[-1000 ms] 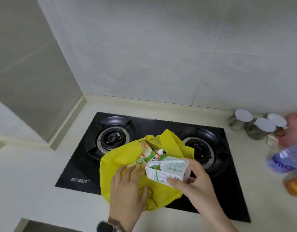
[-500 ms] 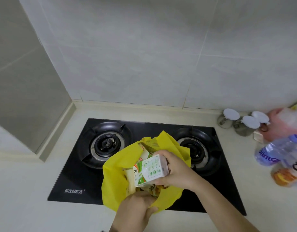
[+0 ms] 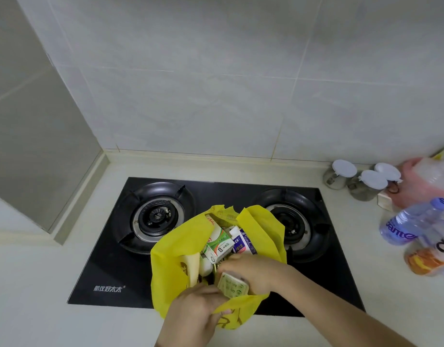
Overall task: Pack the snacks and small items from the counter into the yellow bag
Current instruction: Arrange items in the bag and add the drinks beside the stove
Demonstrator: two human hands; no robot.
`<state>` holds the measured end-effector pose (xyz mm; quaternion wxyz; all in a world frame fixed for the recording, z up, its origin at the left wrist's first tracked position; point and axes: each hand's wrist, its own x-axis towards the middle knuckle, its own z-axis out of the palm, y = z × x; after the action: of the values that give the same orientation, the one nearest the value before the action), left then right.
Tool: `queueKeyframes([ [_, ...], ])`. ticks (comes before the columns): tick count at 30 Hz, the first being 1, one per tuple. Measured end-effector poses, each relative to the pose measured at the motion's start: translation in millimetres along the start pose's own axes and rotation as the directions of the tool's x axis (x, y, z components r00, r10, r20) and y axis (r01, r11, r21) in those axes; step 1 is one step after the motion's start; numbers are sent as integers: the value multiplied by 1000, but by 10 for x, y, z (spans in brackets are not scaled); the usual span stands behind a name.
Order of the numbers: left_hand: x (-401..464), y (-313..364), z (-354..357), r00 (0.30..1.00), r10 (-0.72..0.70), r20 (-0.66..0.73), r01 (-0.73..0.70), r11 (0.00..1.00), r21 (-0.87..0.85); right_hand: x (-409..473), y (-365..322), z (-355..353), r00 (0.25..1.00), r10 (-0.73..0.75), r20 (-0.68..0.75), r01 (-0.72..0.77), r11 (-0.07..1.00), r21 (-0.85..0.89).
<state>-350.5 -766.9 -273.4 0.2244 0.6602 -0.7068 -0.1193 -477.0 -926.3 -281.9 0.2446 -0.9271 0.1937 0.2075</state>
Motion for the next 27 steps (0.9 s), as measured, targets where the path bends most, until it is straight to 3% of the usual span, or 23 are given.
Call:
queueKeyframes([
  [6,-11,-64,-34,997,-68,24,69,997,-42,-25,-72,-32,995,95,12,-94,994,-51],
  [10,-32,-143,-55,979,-197,56,205,958,-199,-17,-96,-82,990,113,80,-112,994,-20],
  [14,-21,-154,-104,975,-200,100,218,949,-229,-27,-94,-3,993,114,36,-113,993,-28],
  [21,59,-21,-135,975,-216,48,221,953,-205,-115,-192,177,987,156,-38,-159,982,-105],
  [27,159,53,-133,980,-170,100,184,969,-164,-263,-116,186,992,118,35,-120,988,100],
])
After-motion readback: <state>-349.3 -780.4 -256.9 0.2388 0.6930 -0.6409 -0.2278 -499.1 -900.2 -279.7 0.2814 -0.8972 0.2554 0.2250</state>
